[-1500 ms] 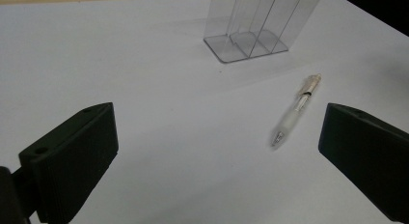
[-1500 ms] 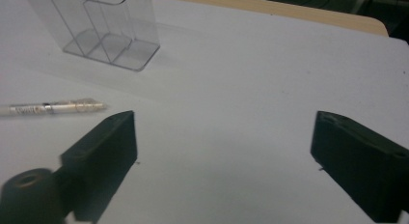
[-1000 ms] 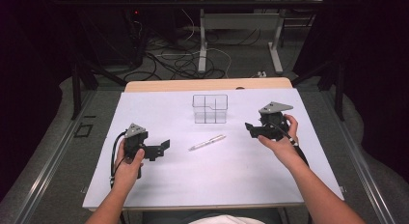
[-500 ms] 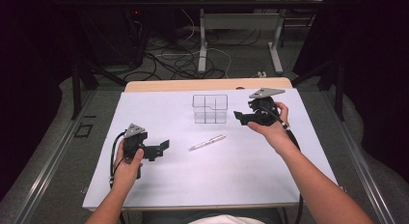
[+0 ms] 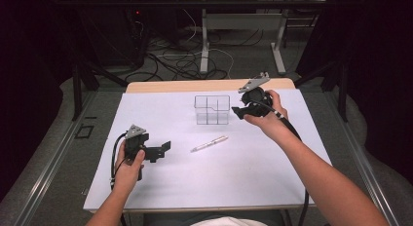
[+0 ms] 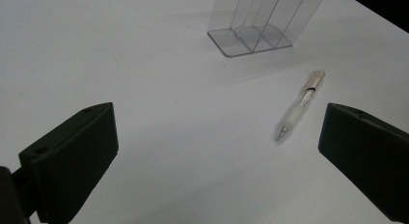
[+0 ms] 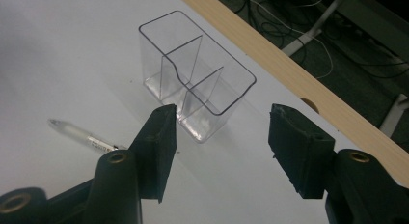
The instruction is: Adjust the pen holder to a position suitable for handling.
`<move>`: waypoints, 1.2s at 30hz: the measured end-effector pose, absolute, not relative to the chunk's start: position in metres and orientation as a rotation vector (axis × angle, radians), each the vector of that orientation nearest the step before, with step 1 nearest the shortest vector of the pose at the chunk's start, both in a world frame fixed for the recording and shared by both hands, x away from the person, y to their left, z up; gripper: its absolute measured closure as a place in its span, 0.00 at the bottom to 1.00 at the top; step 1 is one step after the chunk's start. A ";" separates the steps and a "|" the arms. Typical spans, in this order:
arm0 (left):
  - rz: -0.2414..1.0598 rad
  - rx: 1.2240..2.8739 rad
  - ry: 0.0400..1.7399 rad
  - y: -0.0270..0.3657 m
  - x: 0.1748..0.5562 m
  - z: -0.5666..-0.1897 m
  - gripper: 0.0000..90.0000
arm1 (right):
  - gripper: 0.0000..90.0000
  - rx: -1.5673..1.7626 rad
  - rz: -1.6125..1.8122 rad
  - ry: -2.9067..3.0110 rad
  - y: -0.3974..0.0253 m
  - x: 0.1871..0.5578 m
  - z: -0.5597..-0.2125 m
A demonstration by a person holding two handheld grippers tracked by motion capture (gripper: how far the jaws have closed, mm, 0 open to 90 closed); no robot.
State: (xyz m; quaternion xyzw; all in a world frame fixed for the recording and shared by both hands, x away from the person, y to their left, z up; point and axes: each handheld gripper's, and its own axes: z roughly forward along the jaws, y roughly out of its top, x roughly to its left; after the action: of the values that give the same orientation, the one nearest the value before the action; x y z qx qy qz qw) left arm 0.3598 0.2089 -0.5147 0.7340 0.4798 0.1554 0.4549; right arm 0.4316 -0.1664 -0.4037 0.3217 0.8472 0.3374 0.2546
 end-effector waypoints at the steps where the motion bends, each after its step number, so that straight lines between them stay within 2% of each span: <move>1: 0.384 1.813 1.185 0.209 0.360 -0.515 0.01 | 0.46 0.832 0.894 2.338 -0.162 0.435 -0.402; 8: 0.378 1.815 1.185 0.208 0.360 -0.515 0.01 | 0.45 0.738 0.852 2.406 -0.146 0.441 -0.394; 20: 0.370 1.821 1.179 0.207 0.360 -0.516 0.01 | 0.59 0.534 0.832 2.494 -0.122 0.454 -0.392; 29: 0.361 1.828 1.178 0.207 0.360 -0.516 0.01 | 0.65 0.394 0.729 2.535 -0.104 0.464 -0.394; 36: 0.361 1.828 1.178 0.207 0.361 -0.516 0.01 | 0.70 0.216 0.631 2.560 -0.086 0.474 -0.412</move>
State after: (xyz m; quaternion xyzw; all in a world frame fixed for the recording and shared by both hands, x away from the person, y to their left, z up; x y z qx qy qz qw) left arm 0.3607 0.2072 -0.5161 0.7399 0.4767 0.1462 0.4517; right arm 0.4740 -0.0859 -0.4122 0.0791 0.9380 0.2313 0.2456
